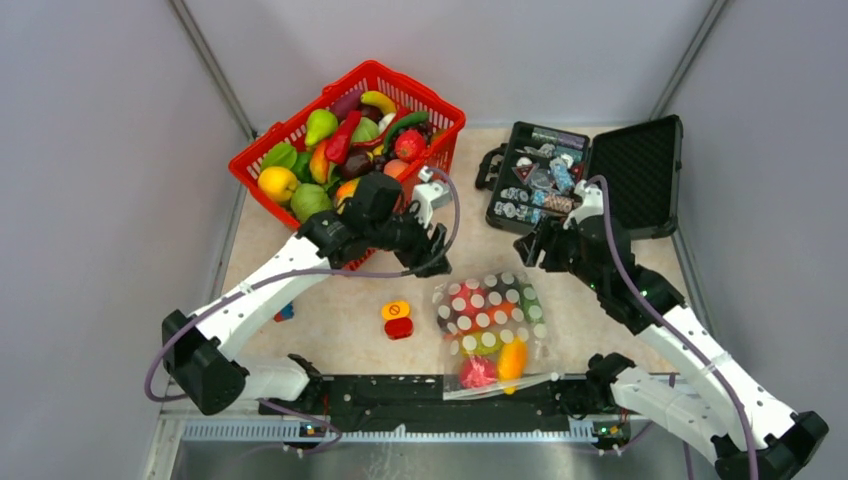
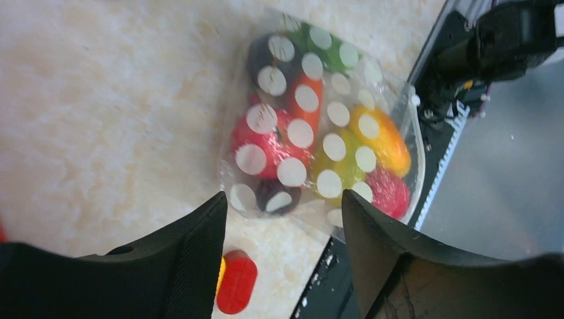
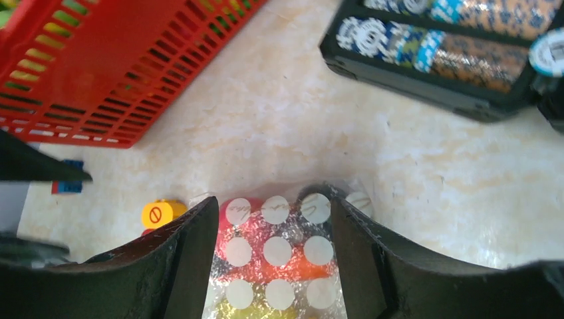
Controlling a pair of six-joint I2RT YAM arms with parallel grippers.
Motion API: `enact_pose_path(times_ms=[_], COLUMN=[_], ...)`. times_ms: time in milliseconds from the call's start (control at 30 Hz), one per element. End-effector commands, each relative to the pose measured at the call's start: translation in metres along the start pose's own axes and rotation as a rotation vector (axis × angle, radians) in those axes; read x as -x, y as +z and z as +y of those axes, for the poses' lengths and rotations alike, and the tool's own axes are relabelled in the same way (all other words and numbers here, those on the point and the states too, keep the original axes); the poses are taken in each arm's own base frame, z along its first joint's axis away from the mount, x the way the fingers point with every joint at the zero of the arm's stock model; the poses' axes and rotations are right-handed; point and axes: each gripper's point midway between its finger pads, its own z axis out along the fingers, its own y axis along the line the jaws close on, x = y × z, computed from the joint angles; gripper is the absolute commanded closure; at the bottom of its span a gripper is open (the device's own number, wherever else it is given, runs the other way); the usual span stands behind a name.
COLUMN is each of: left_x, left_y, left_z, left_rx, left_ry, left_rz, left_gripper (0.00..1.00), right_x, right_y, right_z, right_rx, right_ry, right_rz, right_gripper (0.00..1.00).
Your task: Place the food in the zip-top bag and seal the zipper
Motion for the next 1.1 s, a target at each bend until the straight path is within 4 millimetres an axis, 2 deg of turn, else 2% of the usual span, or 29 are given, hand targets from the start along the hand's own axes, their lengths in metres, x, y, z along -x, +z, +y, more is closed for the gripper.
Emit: enact_pose_path(times_ms=[0,100,233,333,433,567,767,1067], left_x=[-0.024,-0.046,-0.099,-0.133,-0.156,-0.184,-0.210,-0.224], left_y=[0.006,0.006,0.001,0.003,0.004,0.014,0.039,0.070], left_z=[-0.021,-0.034,-0.055,-0.078,-0.100,-0.113,-0.111,-0.119], left_rx=[-0.059,-0.107,-0.156,-0.187,-0.207,-0.238,-0.164,-0.158], left_ry=[-0.033,-0.122,-0.205,-0.211,-0.189,-0.261,-0.321,-0.370], left_rz=[0.011,0.011,0.075,0.129,0.168,0.228,0.223,0.165], left_gripper=[0.33,0.30,0.23,0.20,0.18,0.16,0.17,0.15], right_x=[-0.014,-0.040,-0.068,-0.075,-0.077,-0.084,-0.100,-0.101], right_y=[0.003,0.005,0.000,0.000,0.000,0.001,0.001,-0.001], right_z=[-0.027,-0.037,-0.056,-0.056,-0.056,-0.057,-0.053,-0.045], right_rx=[-0.158,-0.198,-0.279,-0.252,-0.239,-0.246,-0.209,-0.129], right_ry=[0.169,0.242,0.318,0.360,0.398,0.414,0.441,0.481], right_rz=[0.009,0.067,0.101,0.090,0.070,0.088,0.128,0.100], right_gripper=[0.38,0.38,0.36,0.36,0.36,0.36,0.36,0.36])
